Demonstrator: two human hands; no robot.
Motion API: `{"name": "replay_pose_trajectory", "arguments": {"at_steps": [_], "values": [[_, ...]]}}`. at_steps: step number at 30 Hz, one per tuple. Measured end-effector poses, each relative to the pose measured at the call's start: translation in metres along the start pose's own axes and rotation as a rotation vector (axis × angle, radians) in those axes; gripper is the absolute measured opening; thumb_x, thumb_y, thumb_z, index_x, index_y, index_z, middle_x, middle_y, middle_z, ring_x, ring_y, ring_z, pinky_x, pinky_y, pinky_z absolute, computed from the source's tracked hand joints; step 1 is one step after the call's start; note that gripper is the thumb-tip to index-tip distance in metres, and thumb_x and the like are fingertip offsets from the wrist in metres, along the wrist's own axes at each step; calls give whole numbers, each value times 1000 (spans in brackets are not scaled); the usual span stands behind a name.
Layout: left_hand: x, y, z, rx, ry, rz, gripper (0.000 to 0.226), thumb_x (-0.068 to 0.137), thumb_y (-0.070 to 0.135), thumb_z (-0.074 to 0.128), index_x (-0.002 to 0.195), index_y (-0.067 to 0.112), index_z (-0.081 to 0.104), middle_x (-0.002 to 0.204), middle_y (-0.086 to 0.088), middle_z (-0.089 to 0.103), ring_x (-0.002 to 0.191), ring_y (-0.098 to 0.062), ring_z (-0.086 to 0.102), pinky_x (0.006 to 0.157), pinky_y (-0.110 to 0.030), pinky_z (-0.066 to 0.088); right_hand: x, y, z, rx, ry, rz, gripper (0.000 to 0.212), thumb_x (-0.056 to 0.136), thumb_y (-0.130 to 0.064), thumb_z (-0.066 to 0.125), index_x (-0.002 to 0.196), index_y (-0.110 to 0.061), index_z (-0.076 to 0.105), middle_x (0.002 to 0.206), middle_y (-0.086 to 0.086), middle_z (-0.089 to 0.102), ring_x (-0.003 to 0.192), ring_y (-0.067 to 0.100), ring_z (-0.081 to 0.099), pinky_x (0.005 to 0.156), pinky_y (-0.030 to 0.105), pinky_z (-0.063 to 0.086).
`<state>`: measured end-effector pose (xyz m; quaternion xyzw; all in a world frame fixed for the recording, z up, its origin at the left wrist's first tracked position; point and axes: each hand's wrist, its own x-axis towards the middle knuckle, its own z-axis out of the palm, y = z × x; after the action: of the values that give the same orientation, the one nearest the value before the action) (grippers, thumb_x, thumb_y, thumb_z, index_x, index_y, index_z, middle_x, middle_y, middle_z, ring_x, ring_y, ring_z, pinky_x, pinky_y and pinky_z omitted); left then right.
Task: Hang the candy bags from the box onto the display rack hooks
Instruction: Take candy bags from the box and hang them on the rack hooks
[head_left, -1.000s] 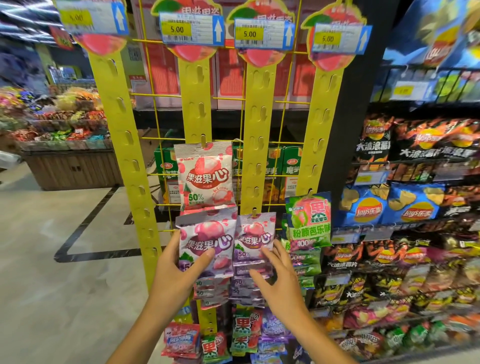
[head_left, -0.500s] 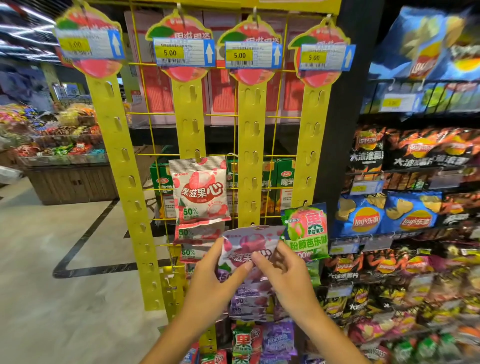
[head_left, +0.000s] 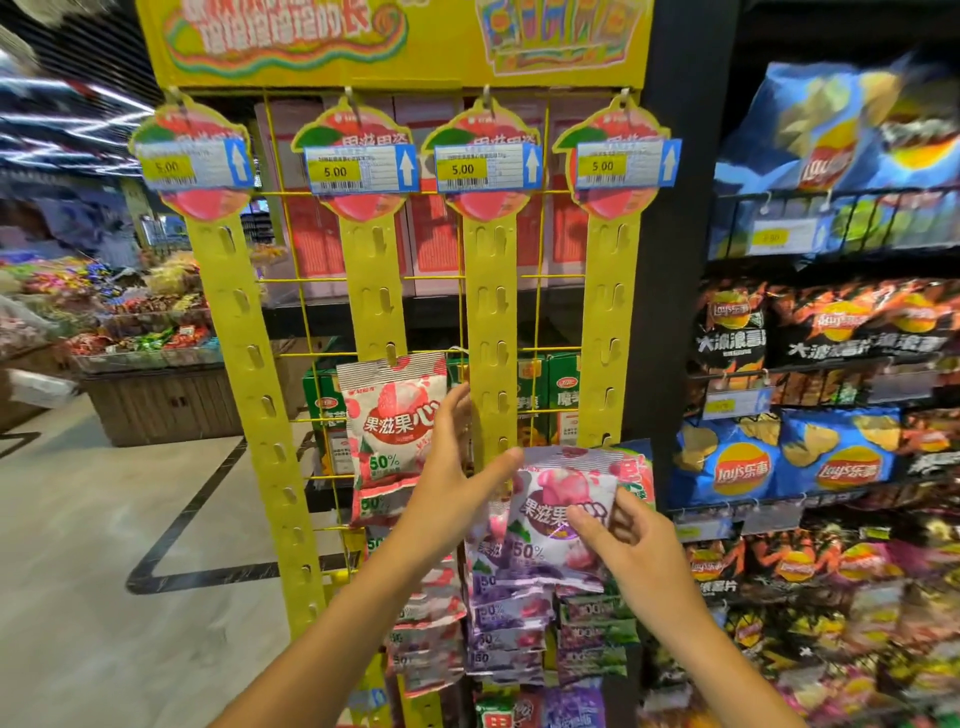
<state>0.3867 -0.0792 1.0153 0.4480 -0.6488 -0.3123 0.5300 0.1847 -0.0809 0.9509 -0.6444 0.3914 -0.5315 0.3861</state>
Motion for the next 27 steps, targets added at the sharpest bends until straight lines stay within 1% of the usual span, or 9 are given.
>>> {"name": "replay_pose_trajectory", "arguments": {"at_steps": [6, 9, 12, 15, 17, 20, 22, 24, 27], "values": [[-1, -6, -2, -2, 67, -10, 64, 95, 27, 65, 149, 38, 32, 136, 24, 49, 120, 10, 52, 93, -9, 46, 13, 4, 0, 1, -51, 4, 23, 92, -30, 69, 115, -28, 69, 105, -13, 76, 100, 2, 70, 85, 19, 53], [-1, -4, -4, 15, 27, -32, 43, 97, 24, 63, 132, 43, 48, 124, 28, 57, 110, 12, 59, 86, -9, 50, 23, 5, 4, -19, -82, -4, 23, 92, -35, 69, 115, -31, 67, 107, -12, 75, 105, 4, 68, 94, 30, 53], [-1, -4, -5, 21, -14, -68, 38, 98, 24, 61, 130, 41, 47, 116, 32, 53, 98, 23, 57, 84, -8, 50, 33, 5, 10, -35, -113, -19, 24, 92, -32, 69, 117, -30, 68, 107, -10, 75, 101, 6, 71, 90, 34, 57], [-1, -7, -4, 44, -9, -95, 39, 100, 27, 58, 136, 33, 45, 111, 26, 51, 86, 28, 56, 68, -2, 48, 42, 7, 12, -40, -146, -11, 28, 94, -29, 68, 122, -24, 67, 104, -9, 76, 95, 6, 72, 80, 26, 57], [-2, -9, -3, 77, 22, -84, 32, 101, 27, 56, 132, 33, 48, 111, 25, 53, 88, 22, 59, 68, -5, 50, 45, 5, 11, -55, -177, 0, 27, 95, -28, 67, 121, -22, 67, 95, -12, 76, 88, 3, 72, 73, 21, 54], [-2, -13, -1, 105, 70, -78, 25, 103, 20, 53, 124, 33, 52, 97, 14, 63, 84, -11, 64, 68, -25, 52, 46, 4, 9, -90, -236, 16, 20, 96, -27, 66, 114, -20, 69, 78, -17, 73, 73, -2, 69, 64, 15, 49], [-2, -15, 0, 120, 85, -71, 29, 103, 14, 54, 125, 32, 52, 92, 16, 64, 79, -3, 63, 68, -20, 51, 46, 6, 8, -100, -258, 29, 14, 97, -26, 65, 108, -19, 69, 71, -17, 72, 63, -3, 66, 60, 13, 45], [-3, -17, 1, 125, 84, -69, 35, 101, 6, 54, 125, 31, 51, 104, 18, 64, 90, 8, 64, 75, -16, 53, 45, 8, 6, -118, -278, 38, 6, 97, -24, 64, 93, -20, 67, 57, -18, 64, 50, -6, 56, 54, 11, 40], [-3, -22, 1, 149, 77, -59, 44, 98, -5, 55, 128, 27, 51, 120, 17, 64, 112, 6, 60, 86, -17, 54, 43, 12, 4, -150, -301, 40, 21, 98, -23, 64, 77, -25, 59, 46, -19, 53, 43, -4, 49, 50, 9, 34]]}}
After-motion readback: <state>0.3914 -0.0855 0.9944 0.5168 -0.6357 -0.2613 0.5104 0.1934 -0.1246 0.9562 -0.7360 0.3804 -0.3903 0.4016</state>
